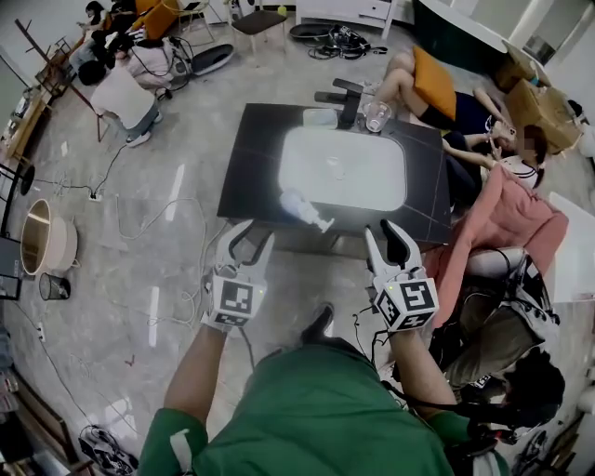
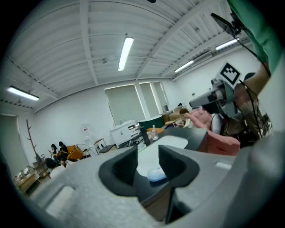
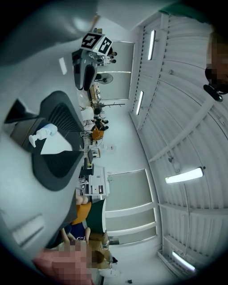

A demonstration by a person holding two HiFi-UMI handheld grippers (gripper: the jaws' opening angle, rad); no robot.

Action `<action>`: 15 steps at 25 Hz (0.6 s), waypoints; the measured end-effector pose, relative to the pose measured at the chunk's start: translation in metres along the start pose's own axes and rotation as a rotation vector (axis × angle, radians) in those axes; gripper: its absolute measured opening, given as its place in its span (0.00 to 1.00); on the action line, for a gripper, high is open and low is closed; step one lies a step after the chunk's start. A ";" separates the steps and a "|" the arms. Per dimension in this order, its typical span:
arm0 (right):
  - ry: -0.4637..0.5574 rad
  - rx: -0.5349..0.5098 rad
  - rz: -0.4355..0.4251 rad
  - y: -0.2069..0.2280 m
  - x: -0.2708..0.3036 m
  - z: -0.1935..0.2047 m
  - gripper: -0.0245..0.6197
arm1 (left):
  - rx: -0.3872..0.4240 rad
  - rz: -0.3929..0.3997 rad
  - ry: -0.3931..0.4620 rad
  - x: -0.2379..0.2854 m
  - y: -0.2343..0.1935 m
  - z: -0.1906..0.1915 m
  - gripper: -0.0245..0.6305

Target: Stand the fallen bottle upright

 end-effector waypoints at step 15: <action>-0.027 0.080 0.026 0.057 0.007 0.018 0.24 | 0.331 0.173 -0.147 0.100 0.064 0.006 0.25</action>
Point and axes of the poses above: the fingertips, and each gripper's own axes: x forward along the fingers, y to its right, z out of its underside, the point moved 1 cm from there along -x, backward along the fingers, and after that the axes turned 14 degrees about -y, right-handed, at the moved point
